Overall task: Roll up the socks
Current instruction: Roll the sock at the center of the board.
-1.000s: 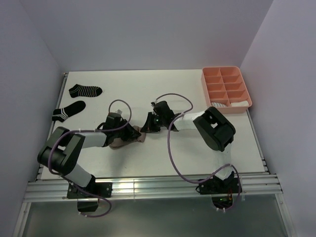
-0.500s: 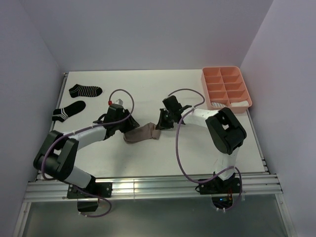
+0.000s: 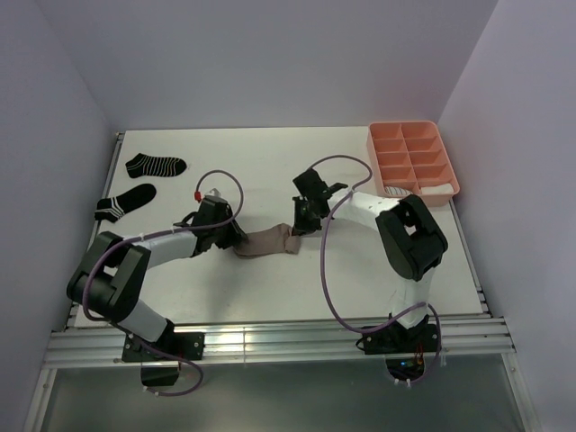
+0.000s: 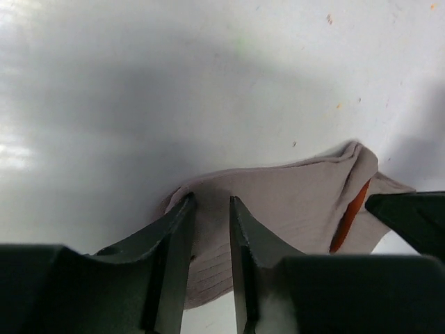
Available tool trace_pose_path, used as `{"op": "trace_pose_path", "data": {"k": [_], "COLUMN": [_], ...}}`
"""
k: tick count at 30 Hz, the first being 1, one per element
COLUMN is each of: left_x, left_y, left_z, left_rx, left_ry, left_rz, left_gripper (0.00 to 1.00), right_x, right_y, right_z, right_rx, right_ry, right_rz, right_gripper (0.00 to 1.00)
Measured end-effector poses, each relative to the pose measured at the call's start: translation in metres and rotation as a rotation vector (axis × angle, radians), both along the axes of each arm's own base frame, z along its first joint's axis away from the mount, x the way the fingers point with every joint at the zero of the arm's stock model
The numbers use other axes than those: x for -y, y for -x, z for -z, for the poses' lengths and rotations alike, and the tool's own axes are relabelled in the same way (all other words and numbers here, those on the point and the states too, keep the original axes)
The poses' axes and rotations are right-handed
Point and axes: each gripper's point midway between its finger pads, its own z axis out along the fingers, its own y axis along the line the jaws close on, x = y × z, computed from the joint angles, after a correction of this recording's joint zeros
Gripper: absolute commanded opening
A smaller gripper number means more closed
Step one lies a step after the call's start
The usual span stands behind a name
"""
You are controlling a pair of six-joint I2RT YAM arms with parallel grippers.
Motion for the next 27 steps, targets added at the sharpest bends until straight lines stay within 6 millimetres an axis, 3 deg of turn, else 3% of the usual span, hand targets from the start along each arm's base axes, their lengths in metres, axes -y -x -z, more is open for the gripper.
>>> {"op": "trace_pose_path", "data": {"k": [9, 19, 24, 27], "left_x": [0.009, 0.020, 0.025, 0.048], "left_y": [-0.035, -0.025, -0.010, 0.000], "left_z": [-0.002, -0.007, -0.036, -0.067], "left_rx": [0.029, 0.098, 0.209, 0.331], "left_ry": [-0.047, -0.143, -0.196, -0.207], "left_rz": [-0.011, 0.057, 0.091, 0.147], "left_gripper": [0.33, 0.40, 0.43, 0.44], "right_x": [0.011, 0.006, 0.006, 0.006], "right_y": [-0.001, -0.004, -0.004, -0.004], "right_z": [-0.001, 0.001, 0.001, 0.001], "right_rx": [-0.006, -0.039, -0.067, -0.083], "right_ry": [0.148, 0.309, 0.334, 0.343], "right_rz": [-0.005, -0.026, -0.018, -0.014], "right_gripper": [0.00, 0.00, 0.00, 0.00]}}
